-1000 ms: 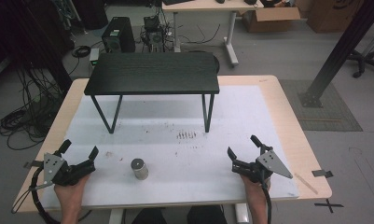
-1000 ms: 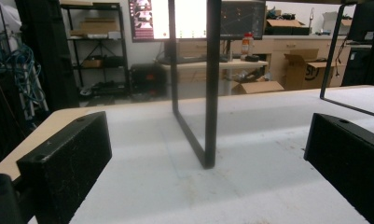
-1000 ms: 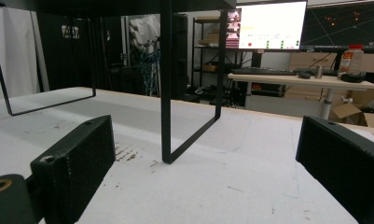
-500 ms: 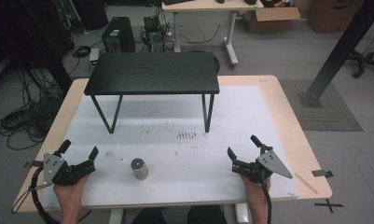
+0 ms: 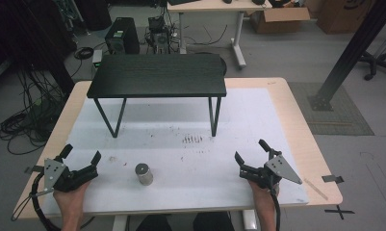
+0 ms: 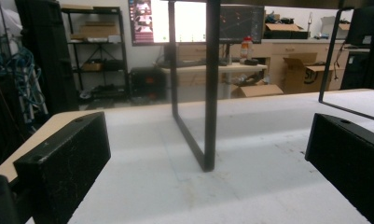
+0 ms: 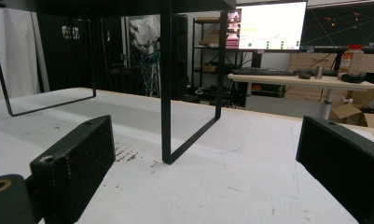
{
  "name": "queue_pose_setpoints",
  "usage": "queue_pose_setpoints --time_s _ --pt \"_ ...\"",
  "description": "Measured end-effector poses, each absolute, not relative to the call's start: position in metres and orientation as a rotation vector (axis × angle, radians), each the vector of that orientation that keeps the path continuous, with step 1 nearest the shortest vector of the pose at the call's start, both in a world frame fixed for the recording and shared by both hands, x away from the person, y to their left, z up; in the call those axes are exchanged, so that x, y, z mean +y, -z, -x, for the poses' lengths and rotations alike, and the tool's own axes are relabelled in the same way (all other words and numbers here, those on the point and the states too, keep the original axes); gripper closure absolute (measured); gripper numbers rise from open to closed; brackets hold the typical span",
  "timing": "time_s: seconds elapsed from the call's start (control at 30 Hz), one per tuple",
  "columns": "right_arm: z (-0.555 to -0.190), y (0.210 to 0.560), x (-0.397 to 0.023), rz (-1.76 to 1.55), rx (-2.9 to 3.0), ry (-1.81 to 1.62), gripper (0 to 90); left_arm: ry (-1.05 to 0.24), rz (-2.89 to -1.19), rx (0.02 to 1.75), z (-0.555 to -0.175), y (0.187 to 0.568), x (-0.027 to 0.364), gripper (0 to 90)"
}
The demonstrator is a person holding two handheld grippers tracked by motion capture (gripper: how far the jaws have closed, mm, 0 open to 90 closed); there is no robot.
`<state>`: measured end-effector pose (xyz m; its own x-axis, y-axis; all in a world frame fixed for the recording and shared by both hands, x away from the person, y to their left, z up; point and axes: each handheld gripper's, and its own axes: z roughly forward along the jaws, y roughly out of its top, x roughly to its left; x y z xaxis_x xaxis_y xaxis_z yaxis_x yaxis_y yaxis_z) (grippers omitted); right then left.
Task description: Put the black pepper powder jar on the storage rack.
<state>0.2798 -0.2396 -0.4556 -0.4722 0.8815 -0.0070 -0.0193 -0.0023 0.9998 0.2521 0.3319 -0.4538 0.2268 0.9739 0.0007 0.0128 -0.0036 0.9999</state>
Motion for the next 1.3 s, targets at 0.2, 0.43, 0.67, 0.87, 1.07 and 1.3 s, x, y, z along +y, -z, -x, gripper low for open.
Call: queue_pose_setpoints --time_s 0.2,0.43,0.67,0.87,1.07,1.3 --pt "-0.28 0.456 -0.24 -0.919 1.547 -1.568 4.3 -1.006 -1.334 1.009 -0.249 0.448 0.327 0.4" --pt "-0.28 0.456 -0.24 -0.919 1.547 -1.567 4.3 -1.002 -1.397 0.919 -0.244 0.432 0.317 0.5" --pt "-0.28 0.456 -0.24 -0.919 1.547 -1.568 4.3 -0.954 -1.415 0.861 -0.241 0.419 0.315 0.4" --pt "-0.28 0.456 -0.24 -0.919 1.547 -1.568 4.3 -0.878 -1.466 0.781 -0.236 0.41 0.318 0.4" --pt "-0.28 0.456 -0.24 -0.919 1.547 -1.567 4.3 -0.791 -1.564 0.684 -0.234 0.404 0.318 0.4" --pt "-0.28 0.456 -0.24 -0.92 1.548 -1.566 4.3 -0.643 -1.644 0.591 -0.235 0.403 0.309 0.5"
